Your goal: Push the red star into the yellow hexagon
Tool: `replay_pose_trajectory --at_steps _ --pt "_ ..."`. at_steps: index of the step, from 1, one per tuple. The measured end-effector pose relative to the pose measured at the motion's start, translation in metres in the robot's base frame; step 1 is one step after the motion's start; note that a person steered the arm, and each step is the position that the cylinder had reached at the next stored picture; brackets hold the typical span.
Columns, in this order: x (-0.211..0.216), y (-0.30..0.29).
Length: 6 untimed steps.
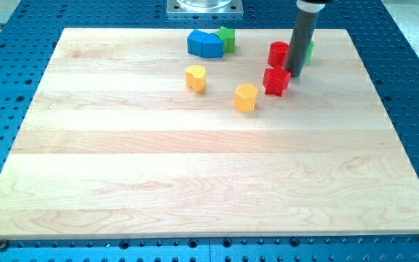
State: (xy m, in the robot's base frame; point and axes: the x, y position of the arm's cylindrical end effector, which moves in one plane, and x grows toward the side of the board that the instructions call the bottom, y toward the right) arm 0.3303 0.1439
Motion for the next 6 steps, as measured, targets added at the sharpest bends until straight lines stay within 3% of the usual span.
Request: replay_pose_trajectory --at_steps 1,3,4,5,6 --pt "-0.026 -0.027" --pt "-0.054 0.006" --pt "-0.011 -0.014" --pt "0.043 0.009" --pt "0.063 -0.031"
